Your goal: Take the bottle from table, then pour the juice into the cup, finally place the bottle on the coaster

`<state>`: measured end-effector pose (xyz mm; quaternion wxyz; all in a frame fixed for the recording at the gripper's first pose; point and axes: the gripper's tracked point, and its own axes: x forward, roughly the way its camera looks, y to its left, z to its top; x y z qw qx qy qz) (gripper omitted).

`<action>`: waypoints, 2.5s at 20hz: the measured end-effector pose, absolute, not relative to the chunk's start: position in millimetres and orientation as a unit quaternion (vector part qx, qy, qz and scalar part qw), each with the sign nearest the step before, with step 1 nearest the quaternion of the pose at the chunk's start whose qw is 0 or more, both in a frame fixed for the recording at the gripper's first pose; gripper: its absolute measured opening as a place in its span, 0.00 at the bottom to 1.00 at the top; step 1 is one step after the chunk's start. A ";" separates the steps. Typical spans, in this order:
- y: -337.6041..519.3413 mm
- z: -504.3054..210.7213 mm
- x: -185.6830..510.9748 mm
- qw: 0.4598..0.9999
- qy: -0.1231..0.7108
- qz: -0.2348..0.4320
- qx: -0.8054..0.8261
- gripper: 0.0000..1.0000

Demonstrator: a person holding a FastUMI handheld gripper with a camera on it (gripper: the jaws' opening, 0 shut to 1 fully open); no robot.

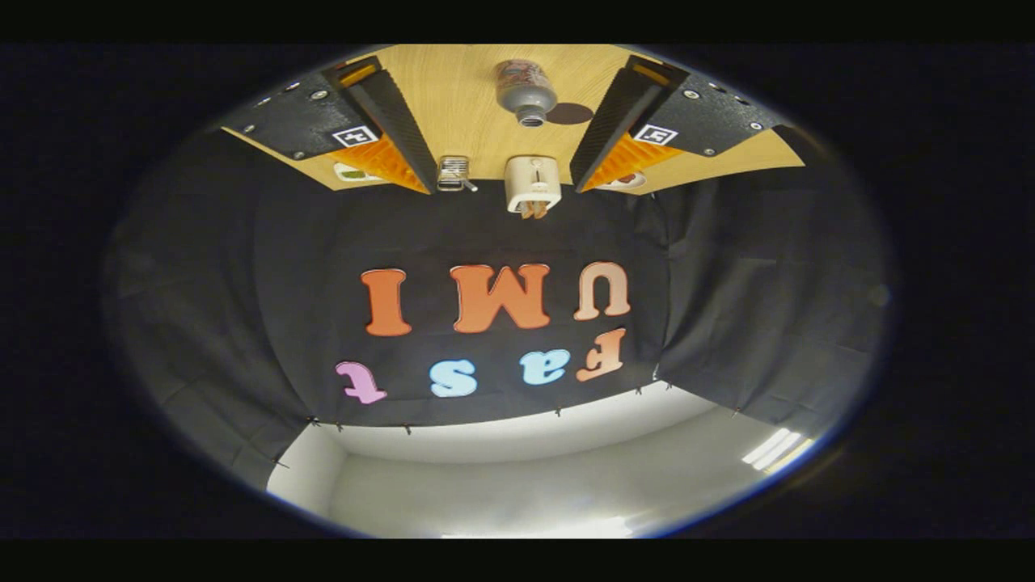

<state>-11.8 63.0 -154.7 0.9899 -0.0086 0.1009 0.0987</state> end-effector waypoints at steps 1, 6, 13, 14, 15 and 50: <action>69.0 -163.3 -13.2 0.989 0.105 0.106 -0.009 0.98; 91.5 -201.9 -27.8 0.982 0.124 0.140 0.000 0.99; 89.8 -248.5 -31.3 0.979 0.158 0.130 -0.009 0.98; 88.2 -255.3 -31.5 0.978 0.164 0.128 -0.012 0.99; 87.0 -261.4 -33.0 0.977 0.169 0.126 -0.013 0.99; 101.9 -379.0 -26.4 0.938 0.303 0.103 -0.133 0.80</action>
